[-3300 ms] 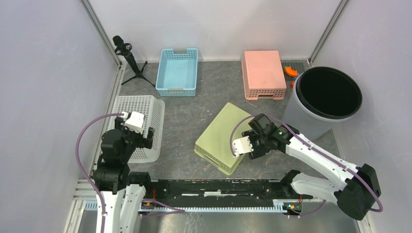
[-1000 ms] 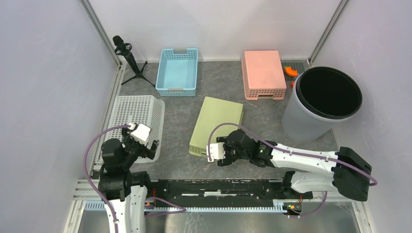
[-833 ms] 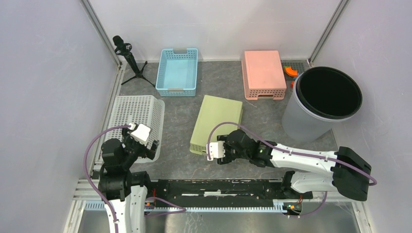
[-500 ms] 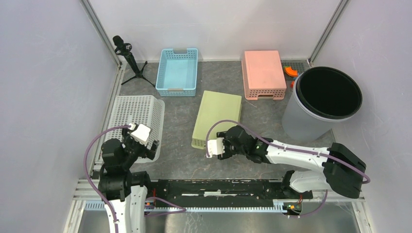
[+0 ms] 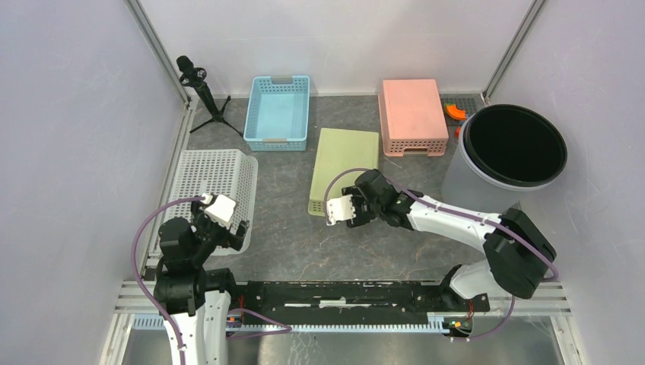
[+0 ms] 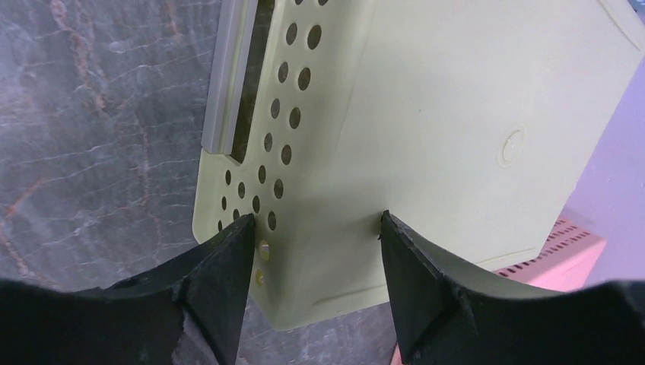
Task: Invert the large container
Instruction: Move the container to the center of the board.
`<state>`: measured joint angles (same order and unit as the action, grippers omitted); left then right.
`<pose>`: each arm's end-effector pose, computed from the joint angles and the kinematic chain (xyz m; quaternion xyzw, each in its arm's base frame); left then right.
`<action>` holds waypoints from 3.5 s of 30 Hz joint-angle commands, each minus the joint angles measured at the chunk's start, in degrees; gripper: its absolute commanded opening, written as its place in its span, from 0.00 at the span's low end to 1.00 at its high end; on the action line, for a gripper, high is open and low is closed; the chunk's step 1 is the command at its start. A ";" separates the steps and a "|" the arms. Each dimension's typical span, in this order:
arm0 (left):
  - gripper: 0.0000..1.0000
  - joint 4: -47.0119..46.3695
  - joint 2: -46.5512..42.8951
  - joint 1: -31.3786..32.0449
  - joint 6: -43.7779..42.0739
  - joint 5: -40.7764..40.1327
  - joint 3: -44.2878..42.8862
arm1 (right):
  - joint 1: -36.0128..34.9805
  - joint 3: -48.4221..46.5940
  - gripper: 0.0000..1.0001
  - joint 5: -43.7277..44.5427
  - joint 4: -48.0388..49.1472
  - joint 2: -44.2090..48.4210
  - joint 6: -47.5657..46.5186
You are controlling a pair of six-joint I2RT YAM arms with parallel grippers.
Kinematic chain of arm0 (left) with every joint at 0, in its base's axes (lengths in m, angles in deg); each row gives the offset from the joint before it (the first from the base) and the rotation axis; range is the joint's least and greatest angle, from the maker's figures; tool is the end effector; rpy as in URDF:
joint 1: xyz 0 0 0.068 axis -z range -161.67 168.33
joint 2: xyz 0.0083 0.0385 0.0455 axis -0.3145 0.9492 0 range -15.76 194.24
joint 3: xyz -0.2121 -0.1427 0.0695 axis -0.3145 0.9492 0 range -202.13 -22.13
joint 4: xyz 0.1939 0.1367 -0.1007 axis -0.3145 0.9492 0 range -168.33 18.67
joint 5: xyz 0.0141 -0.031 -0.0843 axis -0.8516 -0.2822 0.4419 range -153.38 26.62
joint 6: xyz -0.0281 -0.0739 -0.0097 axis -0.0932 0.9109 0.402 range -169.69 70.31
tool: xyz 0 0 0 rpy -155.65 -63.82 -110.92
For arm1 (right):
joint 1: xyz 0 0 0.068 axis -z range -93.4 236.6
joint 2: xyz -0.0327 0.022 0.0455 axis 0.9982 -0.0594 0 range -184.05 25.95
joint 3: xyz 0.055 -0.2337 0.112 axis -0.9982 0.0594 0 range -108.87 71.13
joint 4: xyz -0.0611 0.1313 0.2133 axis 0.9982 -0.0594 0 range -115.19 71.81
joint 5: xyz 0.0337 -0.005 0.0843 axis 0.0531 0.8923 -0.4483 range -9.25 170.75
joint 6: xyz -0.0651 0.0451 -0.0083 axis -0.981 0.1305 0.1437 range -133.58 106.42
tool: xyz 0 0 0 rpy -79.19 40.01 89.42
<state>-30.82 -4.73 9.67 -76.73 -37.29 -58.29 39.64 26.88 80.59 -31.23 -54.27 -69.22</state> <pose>0.0906 -0.0166 0.2675 0.2533 0.7790 -0.0123 0.5734 0.2049 0.2197 0.1649 -0.7313 0.5853 -0.0252 0.3492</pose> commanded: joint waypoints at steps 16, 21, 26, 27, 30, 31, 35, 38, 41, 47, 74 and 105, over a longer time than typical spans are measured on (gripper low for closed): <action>1.00 -1.01 -0.79 -0.55 -1.65 0.45 -1.48 | 11.33 -11.83 0.63 -1.04 -6.17 -14.05 -13.41; 1.00 -1.03 -0.70 -0.56 -1.59 0.41 -1.50 | 13.33 -15.74 0.63 -0.63 -6.99 -17.51 -17.88; 1.00 -1.11 -0.61 -0.54 -1.53 0.45 -1.52 | 15.43 -20.25 0.64 1.20 -7.90 -21.10 -19.28; 1.00 -1.10 -0.58 -0.54 -1.53 0.46 -1.54 | 15.77 -20.98 0.63 1.43 -7.80 -21.74 -19.61; 1.00 -1.15 -0.44 -0.56 -1.60 0.52 -1.62 | 16.51 -23.39 0.64 2.09 -7.88 -23.36 -20.06; 1.00 -1.11 -0.35 -0.56 -1.63 0.51 -1.56 | 16.59 -24.30 0.64 2.10 -8.04 -23.90 -19.85; 1.00 -1.13 -0.31 -0.54 -1.61 0.54 -1.59 | 17.03 -28.07 0.64 3.58 -7.82 -26.69 -19.19; 1.00 -1.12 -0.34 -0.56 -1.67 0.50 -1.58 | 17.20 -30.22 0.64 4.32 -7.35 -28.49 -18.41; 1.00 -1.10 -0.30 -0.50 -1.59 0.50 -1.55 | 17.26 -31.39 0.64 5.42 -5.91 -29.90 -17.47; 1.00 -1.12 -0.22 -0.51 -1.67 0.52 -1.63 | 17.78 -33.60 0.64 6.80 -4.47 -32.17 -16.11; 1.00 -1.10 -0.07 -0.56 -1.60 0.52 -1.56 | 18.66 -40.17 0.64 10.04 -1.61 -37.49 -10.59; 1.00 0.65 12.20 -0.32 -12.28 5.37 -9.87 | 17.71 -18.12 0.82 -16.05 -5.91 1.78 3.87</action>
<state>-29.73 1.12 9.67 -82.07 -36.00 -61.38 57.65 0.41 70.14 -36.15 -60.52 -68.28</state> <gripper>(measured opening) 0.994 0.819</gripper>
